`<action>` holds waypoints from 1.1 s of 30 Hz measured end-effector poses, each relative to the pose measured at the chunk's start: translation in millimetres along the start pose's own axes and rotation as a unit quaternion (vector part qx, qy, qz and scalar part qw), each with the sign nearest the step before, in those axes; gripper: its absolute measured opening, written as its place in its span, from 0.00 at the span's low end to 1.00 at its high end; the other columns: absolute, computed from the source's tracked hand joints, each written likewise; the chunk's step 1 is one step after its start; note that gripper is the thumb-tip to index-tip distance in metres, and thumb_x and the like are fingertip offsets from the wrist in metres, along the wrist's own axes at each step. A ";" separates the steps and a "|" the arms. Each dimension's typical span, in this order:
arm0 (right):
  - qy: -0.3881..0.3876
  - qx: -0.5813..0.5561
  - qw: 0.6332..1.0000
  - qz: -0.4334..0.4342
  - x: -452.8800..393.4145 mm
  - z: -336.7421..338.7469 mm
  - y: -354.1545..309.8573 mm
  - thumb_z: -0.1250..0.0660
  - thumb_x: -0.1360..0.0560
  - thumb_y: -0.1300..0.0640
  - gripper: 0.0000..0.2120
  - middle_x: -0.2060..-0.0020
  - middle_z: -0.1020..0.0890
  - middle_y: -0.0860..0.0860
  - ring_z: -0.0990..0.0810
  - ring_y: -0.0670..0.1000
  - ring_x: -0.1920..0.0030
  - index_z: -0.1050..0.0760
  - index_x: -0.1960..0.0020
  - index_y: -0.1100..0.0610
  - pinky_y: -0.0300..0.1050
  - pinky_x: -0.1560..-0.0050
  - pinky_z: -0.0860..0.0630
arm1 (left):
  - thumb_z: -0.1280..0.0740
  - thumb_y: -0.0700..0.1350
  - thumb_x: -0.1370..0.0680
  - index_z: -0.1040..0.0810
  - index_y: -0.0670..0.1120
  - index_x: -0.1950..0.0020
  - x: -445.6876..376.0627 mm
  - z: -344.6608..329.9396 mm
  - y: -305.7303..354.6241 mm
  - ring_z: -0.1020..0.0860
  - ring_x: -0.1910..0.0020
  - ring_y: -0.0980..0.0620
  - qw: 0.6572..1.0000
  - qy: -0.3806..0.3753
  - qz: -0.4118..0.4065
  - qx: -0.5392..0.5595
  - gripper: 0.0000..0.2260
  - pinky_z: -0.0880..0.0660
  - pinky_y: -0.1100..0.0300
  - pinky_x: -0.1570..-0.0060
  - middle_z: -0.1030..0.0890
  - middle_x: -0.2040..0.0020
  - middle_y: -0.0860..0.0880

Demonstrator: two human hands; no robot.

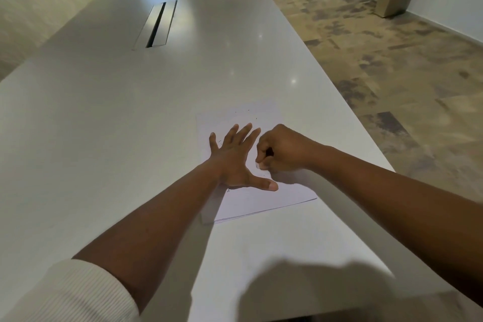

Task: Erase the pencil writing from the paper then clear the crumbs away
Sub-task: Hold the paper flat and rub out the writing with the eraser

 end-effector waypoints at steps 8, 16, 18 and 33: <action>-0.012 0.025 0.999 0.022 -7.8 -0.8 -6.8 0.26 0.31 0.65 0.02 0.65 0.16 0.48 0.21 0.40 0.66 0.16 0.60 0.60 0.34 0.60 0.25 | 0.40 0.87 0.50 0.62 0.60 0.17 -1.1 -0.7 0.5 0.71 0.20 0.53 1.000 -0.006 -0.003 -0.002 0.69 0.70 0.30 0.27 0.66 0.17 0.58; -0.097 0.007 0.995 0.028 -0.2 -10.8 -4.4 0.24 0.31 0.61 0.04 0.62 0.15 0.46 0.19 0.41 0.60 0.17 0.63 0.54 0.36 0.56 0.23 | 0.39 0.86 0.52 0.65 0.60 0.18 -2.5 -1.9 0.5 0.73 0.21 0.54 1.000 -0.016 0.000 -0.005 0.71 0.73 0.32 0.28 0.68 0.18 0.58; -0.113 0.021 0.993 0.020 -2.3 -8.0 -1.1 0.24 0.31 0.59 0.04 0.63 0.16 0.43 0.20 0.38 0.60 0.17 0.62 0.53 0.36 0.56 0.24 | 0.39 0.87 0.52 0.66 0.60 0.18 -2.5 -2.1 0.0 0.73 0.21 0.54 1.000 -0.015 -0.001 -0.007 0.71 0.73 0.31 0.28 0.68 0.18 0.58; -0.017 0.065 0.997 0.035 -12.0 8.8 1.9 0.26 0.30 0.63 0.01 0.63 0.17 0.46 0.24 0.39 0.67 0.16 0.60 0.58 0.37 0.58 0.26 | 0.44 0.89 0.54 0.68 0.61 0.19 -2.7 -2.4 -1.7 0.73 0.21 0.53 1.000 -0.013 -0.004 -0.007 0.72 0.72 0.30 0.28 0.69 0.18 0.58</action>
Point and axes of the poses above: each hand's wrist, its own x-axis away from the middle knuckle, its own z-axis out of the back of the hand, y = z × x, the point moved 8 cm from there along -x, towards the middle knuckle
